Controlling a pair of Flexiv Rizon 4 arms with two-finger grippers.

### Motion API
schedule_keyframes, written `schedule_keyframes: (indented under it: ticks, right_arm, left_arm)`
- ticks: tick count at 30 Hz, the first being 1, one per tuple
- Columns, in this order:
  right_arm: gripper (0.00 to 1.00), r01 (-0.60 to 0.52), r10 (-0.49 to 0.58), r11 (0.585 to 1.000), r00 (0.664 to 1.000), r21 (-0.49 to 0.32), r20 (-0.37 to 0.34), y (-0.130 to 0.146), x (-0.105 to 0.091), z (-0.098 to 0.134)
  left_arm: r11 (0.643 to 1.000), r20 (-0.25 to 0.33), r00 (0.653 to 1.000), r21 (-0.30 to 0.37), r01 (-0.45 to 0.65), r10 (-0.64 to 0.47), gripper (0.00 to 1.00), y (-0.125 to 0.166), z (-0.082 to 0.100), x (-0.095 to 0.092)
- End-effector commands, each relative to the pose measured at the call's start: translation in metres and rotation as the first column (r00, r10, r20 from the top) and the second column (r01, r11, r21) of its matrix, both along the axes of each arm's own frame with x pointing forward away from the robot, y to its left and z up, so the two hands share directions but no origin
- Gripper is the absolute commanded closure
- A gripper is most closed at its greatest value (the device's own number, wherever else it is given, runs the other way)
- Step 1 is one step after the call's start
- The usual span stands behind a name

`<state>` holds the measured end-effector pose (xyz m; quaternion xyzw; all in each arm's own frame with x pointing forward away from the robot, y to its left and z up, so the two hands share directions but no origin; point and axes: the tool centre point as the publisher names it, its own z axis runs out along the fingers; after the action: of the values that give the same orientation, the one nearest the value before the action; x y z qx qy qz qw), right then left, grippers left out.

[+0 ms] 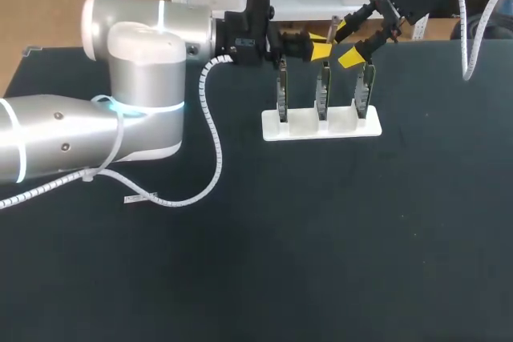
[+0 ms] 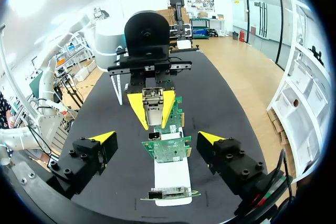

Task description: Pick up the optical module with the left hand, and insert it into the network port with the right hand.

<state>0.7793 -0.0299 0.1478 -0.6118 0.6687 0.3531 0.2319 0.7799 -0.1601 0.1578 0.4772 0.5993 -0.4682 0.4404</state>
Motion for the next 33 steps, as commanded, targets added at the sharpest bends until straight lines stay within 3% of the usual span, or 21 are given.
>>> schedule_keyframes:
  ticks: [1, 23, 33]
  right_arm:
    - [0.00, 0.004, -0.004, 1.000, 1.000, 0.001, 0.004, 0.000, -0.002, 0.000]
    - [0.00, 0.004, -0.004, 1.000, 1.000, 0.001, 0.004, 0.000, -0.002, 0.000]
    - [0.00, 0.032, -0.031, 0.999, 0.998, -0.020, 0.048, -0.024, -0.007, 0.011]
  left_arm:
    - [1.000, 0.004, 1.000, 0.001, 0.000, 0.000, 1.00, 0.000, 0.001, 0.001]
    - [1.000, 0.009, 1.000, -0.009, 0.013, -0.013, 1.00, 0.000, 0.002, -0.001]
    - [1.000, 0.009, 1.000, -0.009, 0.013, -0.013, 1.00, 0.000, 0.002, -0.001]
